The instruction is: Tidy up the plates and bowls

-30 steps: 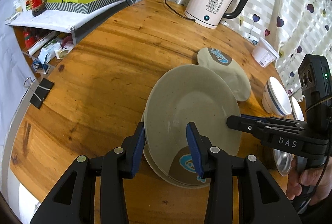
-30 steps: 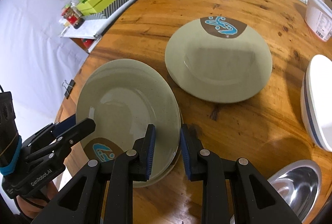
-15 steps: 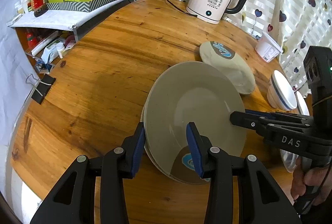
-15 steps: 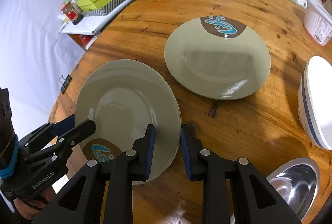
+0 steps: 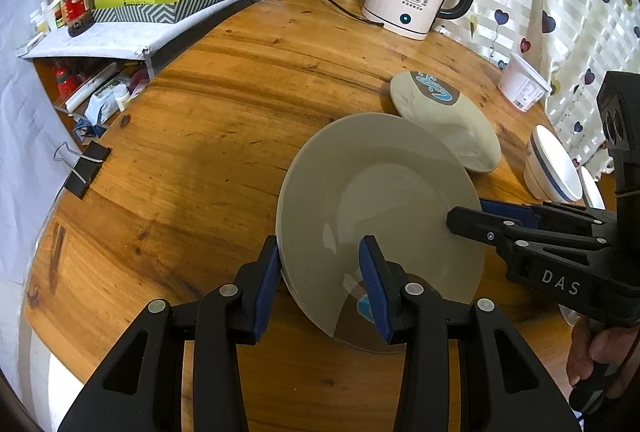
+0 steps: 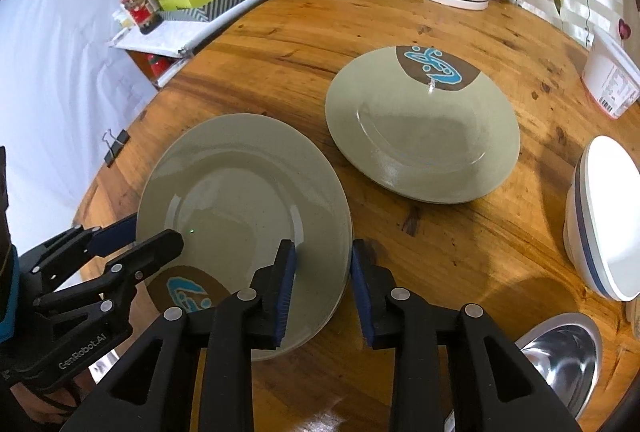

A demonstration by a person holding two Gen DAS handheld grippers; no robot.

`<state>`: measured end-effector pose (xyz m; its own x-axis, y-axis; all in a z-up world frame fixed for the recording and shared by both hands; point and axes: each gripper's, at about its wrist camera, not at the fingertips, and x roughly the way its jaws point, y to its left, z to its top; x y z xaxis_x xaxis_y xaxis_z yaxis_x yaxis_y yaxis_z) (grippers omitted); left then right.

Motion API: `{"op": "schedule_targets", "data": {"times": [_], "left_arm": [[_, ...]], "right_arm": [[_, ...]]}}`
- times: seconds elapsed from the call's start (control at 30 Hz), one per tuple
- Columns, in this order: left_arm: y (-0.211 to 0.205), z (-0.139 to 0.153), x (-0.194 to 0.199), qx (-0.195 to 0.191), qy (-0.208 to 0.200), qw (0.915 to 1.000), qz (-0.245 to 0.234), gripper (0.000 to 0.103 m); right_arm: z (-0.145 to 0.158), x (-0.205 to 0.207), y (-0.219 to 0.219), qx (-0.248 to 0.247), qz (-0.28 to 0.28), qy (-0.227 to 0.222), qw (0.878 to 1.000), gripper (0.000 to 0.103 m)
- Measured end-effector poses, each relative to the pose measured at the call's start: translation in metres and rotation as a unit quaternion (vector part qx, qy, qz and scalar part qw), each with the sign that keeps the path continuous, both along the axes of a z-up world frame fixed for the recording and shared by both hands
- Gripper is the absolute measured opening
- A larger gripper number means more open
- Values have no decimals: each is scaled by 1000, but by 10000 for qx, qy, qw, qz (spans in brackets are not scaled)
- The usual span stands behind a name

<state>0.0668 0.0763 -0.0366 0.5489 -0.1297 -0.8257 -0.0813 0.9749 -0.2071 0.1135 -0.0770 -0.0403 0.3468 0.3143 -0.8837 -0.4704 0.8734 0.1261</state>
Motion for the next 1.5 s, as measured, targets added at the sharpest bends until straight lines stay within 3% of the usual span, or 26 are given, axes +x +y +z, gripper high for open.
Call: {"op": "schedule_targets", "data": {"times": [0.4, 0.9, 1.07, 1.5], "left_arm": [[-2, 0, -1, 63, -32, 10000, -22, 42], [28, 10, -2, -363, -346, 9985, 205, 42], [32, 10, 0, -488, -360, 9979, 217, 42], [20, 20, 9, -613, -452, 9970, -132, 42]], "right_arm": [[-2, -2, 0, -73, 31, -116, 9999, 28], [13, -7, -14, 468, -69, -253, 9986, 29], [19, -8, -22, 643, -121, -260, 9975, 43], [24, -3, -45, 828, -533, -115, 9951, 44]]}}
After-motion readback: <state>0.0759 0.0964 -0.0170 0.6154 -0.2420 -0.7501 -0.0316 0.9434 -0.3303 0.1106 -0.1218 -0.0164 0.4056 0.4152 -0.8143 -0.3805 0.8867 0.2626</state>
